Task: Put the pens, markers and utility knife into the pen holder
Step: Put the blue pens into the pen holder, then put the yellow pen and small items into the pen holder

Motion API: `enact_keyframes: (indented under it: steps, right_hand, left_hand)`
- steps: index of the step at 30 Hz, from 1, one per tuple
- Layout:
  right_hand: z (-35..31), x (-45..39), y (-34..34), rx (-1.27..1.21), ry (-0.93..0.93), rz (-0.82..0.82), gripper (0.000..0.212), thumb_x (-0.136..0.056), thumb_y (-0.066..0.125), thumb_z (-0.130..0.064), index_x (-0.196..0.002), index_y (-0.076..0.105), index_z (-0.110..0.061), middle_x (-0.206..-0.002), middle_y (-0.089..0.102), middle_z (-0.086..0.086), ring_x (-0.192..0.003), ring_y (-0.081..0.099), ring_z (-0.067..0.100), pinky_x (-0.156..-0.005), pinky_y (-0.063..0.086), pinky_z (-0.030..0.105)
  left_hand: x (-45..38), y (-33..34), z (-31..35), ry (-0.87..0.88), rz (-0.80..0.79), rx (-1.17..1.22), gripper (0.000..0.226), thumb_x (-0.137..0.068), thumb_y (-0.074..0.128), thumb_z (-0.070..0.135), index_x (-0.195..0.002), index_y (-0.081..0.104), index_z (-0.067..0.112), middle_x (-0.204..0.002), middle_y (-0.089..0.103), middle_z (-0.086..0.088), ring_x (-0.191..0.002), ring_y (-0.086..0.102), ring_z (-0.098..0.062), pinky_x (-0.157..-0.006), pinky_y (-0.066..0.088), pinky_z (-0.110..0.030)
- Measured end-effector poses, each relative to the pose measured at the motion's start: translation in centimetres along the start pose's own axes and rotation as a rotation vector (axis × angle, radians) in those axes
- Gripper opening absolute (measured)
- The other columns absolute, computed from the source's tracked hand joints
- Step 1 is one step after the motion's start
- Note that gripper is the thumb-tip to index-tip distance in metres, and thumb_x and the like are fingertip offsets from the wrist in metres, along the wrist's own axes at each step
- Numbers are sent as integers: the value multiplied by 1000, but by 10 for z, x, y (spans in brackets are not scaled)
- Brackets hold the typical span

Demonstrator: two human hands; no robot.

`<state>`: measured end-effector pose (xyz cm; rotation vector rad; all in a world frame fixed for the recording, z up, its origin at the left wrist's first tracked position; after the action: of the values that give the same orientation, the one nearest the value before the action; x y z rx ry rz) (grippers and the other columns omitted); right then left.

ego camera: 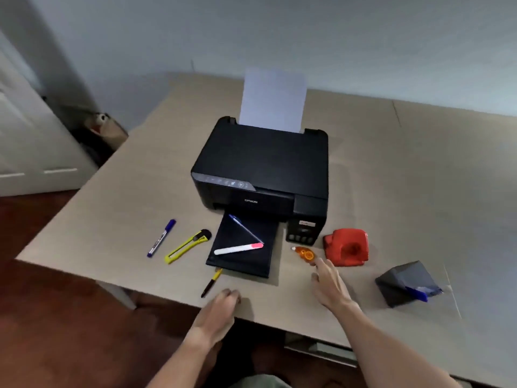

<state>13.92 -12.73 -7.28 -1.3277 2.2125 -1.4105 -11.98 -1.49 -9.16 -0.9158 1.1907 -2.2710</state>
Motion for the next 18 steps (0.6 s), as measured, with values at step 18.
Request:
enact_keyframes:
  steps: [18]
  right_hand:
    - [-14,-21,25,328,69,-25,53,-82,40,9,-127,38,-19,-114,39,13,-102,44,33,-93,41,42]
  left_hand:
    - [-14,-15,-26,-170,193,-108,25,-101,41,20,-125,43,14,-116,62,-4,-107,61,-20,-92,52,-33]
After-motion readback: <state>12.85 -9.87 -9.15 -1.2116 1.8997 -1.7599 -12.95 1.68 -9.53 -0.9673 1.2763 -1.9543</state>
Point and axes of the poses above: each hand's wrist, its own x-axis away from the middle knuckle, its own y-axis out of the palm, z = x × y, the point moved 2 cm from there along -x, towards the middle knuckle
